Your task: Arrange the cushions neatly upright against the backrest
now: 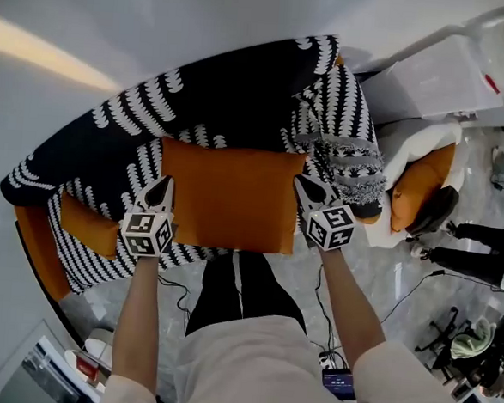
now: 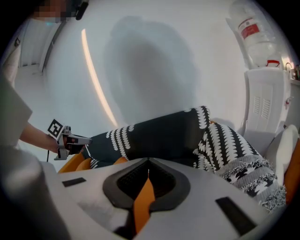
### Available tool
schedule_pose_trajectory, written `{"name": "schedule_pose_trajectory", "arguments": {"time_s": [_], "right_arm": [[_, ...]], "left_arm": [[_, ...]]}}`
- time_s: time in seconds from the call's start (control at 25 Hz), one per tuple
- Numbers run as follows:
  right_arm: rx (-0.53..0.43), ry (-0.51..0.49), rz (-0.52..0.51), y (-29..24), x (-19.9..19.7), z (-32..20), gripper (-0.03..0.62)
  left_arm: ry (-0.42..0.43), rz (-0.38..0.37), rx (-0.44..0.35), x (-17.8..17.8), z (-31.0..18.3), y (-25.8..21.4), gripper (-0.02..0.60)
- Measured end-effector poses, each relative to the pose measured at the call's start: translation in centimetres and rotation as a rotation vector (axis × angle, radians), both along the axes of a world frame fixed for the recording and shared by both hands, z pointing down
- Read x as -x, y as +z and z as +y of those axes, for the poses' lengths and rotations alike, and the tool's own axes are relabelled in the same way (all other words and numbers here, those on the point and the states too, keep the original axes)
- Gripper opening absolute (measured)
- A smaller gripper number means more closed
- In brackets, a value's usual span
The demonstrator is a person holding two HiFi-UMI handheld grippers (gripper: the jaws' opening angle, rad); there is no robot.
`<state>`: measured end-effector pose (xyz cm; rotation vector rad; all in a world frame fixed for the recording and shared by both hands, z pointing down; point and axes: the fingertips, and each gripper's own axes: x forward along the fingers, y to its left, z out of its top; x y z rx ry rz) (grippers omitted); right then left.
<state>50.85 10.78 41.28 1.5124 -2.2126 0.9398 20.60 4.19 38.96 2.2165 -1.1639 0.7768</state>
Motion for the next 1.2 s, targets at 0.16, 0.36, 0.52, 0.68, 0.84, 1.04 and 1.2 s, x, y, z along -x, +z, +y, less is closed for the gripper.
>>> {"name": "schedule_pose_trajectory", "arguments": {"time_s": [0.16,0.36,0.52,0.68,0.84,1.04,1.2], "right_arm": [[0.043,0.028,0.038,4.2,-1.0,-0.9,0.025],[0.095,0.066,0.088,10.1,-2.7,-1.8,0.025],[0.139,0.121,0.109,13.7,-3.2,-1.8,0.026],[0.196,0.168,0.14,17.7,-3.9,-1.4,0.028],[0.273,0.219,0.099,20.8,-5.2,-1.7,0.224],[0.33,0.297,0.001,23.5,-7.5,-2.7,0.287],[0.363,0.346,-0.044,25.3,-8.6,-2.9,0.316]], "left_arm": [[-0.046,-0.03,0.024,1.5,-2.1,4.1,0.017],[-0.055,-0.063,0.052,2.9,-4.5,10.3,0.018],[-0.039,-0.113,0.062,4.3,-6.6,13.9,0.018],[-0.053,-0.116,0.084,5.5,-8.1,16.9,0.023],[-0.035,-0.124,0.154,5.8,-9.1,19.5,0.175],[-0.073,-0.098,0.262,5.8,-10.1,22.2,0.258],[-0.044,-0.099,0.301,5.2,-10.3,24.2,0.29]]}}
